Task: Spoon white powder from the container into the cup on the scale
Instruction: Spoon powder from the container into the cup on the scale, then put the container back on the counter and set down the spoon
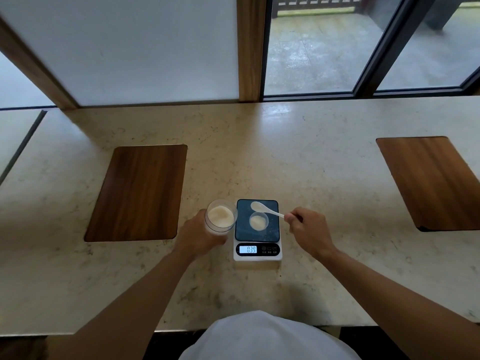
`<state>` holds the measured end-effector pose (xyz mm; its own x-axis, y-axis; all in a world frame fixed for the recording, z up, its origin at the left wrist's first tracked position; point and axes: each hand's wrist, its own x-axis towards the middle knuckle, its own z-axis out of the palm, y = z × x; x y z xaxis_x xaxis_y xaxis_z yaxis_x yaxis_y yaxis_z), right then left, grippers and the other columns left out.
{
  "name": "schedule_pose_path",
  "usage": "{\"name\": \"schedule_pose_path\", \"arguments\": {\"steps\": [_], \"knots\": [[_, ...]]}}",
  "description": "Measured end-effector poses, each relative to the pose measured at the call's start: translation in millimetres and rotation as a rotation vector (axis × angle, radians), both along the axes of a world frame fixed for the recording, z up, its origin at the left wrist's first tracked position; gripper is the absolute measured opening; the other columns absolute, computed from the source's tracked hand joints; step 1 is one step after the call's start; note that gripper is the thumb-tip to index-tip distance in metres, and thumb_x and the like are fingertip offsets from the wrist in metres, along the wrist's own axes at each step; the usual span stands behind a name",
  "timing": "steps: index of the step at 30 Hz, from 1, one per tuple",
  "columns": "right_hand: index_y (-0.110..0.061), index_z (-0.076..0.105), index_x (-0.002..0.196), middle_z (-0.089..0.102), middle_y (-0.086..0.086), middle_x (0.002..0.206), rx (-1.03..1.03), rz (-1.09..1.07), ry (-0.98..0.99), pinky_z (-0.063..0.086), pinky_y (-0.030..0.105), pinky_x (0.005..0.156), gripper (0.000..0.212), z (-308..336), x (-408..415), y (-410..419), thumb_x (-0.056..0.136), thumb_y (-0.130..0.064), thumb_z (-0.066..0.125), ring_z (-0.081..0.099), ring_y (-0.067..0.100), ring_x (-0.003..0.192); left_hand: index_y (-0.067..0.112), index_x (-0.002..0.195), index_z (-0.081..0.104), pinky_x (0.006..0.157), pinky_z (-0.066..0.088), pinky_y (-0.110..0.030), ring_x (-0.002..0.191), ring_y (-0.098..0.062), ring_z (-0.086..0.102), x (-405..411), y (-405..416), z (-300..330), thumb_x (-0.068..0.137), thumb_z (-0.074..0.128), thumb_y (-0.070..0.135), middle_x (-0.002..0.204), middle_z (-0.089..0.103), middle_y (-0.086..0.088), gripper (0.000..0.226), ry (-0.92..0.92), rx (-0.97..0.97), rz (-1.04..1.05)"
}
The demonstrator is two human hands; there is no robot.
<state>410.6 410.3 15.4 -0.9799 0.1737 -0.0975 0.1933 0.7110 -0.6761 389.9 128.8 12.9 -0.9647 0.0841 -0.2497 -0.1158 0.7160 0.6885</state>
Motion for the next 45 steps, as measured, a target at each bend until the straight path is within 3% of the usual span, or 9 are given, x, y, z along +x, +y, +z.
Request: {"name": "schedule_pose_path", "arguments": {"steps": [5,9,15,20,25,34,39,45], "knots": [[-0.012,0.074,0.074,0.068,0.004,0.059,-0.224,-0.102,-0.112,0.048,0.033,0.055,0.029,0.2,-7.4,-5.3,0.095,-0.023,0.059,0.055,0.017,0.049,0.024,0.128,0.053,0.087,0.05,-0.034,0.105,-0.019,0.062,-8.2,-4.2,-3.8,0.06,0.089,0.043,0.12,0.066,0.003,0.079,-0.036,0.007,0.042],[-0.011,0.073,0.079,0.066,0.003,0.058,-0.459,-0.164,-0.225,0.043,0.031,0.051,0.028,-0.2,-14.5,-13.1,0.099,-0.022,0.055,0.05,0.011,0.046,0.025,0.127,0.053,0.088,0.052,-0.038,0.103,-0.019,0.062,-16.4,-6.6,-7.3,0.059,0.09,0.043,0.118,0.066,0.003,0.079,-0.037,0.028,0.052],[-0.009,0.071,0.089,0.064,0.001,0.065,-0.619,-0.21,-0.33,0.044,0.025,0.056,0.026,-0.8,-30.9,-31.6,0.1,-0.026,0.055,0.052,0.011,0.057,0.028,0.123,0.054,0.088,0.053,-0.043,0.101,-0.018,0.063,-36.6,-13.5,-12.3,0.056,0.087,0.048,0.113,0.067,0.006,0.077,-0.055,0.059,0.077],[-0.011,0.072,0.091,0.07,0.004,0.073,-0.635,-0.183,-0.376,0.047,0.023,0.057,0.02,2.1,-62.0,-52.8,0.097,-0.025,0.059,0.057,0.011,0.06,0.029,0.119,0.054,0.082,0.051,-0.034,0.097,-0.015,0.061,-70.9,-23.5,-12.8,0.056,0.087,0.048,0.111,0.065,0.007,0.074,0.003,0.06,0.131],[-0.007,0.072,0.088,0.07,0.006,0.067,-0.686,-0.205,-0.406,0.042,0.02,0.043,0.018,9.7,-105.1,-76.4,0.097,-0.016,0.058,0.049,0.009,0.043,0.032,0.116,0.054,0.08,0.051,-0.03,0.097,-0.012,0.062,-109.4,-36.1,-8.2,0.049,0.084,0.054,0.107,0.065,0.012,0.077,0.023,0.099,0.182],[-0.01,0.074,0.081,0.07,0.0,0.06,-0.705,-0.217,-0.451,0.041,0.02,0.046,0.016,-3.0,-179.3,-115.1,0.092,-0.011,0.062,0.047,0.011,0.048,0.037,0.121,0.051,0.074,0.04,-0.017,0.093,-0.003,0.059,-180.1,-64.8,-9.2,0.048,0.08,0.056,0.102,0.061,0.022,0.08,0.049,0.081,0.182],[-0.009,0.074,0.078,0.069,0.005,0.065,-0.685,-0.219,-0.451,0.041,0.019,0.045,0.019,-11.8,-212.4,-131.3,0.092,-0.009,0.061,0.048,0.011,0.048,0.038,0.127,0.049,0.079,0.045,-0.022,0.098,-0.003,0.06,-223.1,-80.0,-15.9,0.049,0.08,0.054,0.11,0.064,0.019,0.085,0.081,0.088,0.157],[-0.008,0.074,0.08,0.068,0.007,0.071,-0.698,-0.218,-0.478,0.041,0.025,0.052,0.02,-16.8,-243.2,-146.2,0.094,-0.01,0.06,0.049,0.015,0.057,0.029,0.116,0.055,0.077,0.048,-0.028,0.094,-0.012,0.061,-277.1,-94.6,-26.2,0.05,0.087,0.051,0.104,0.064,0.014,0.076,0.111,0.063,0.23]]}}
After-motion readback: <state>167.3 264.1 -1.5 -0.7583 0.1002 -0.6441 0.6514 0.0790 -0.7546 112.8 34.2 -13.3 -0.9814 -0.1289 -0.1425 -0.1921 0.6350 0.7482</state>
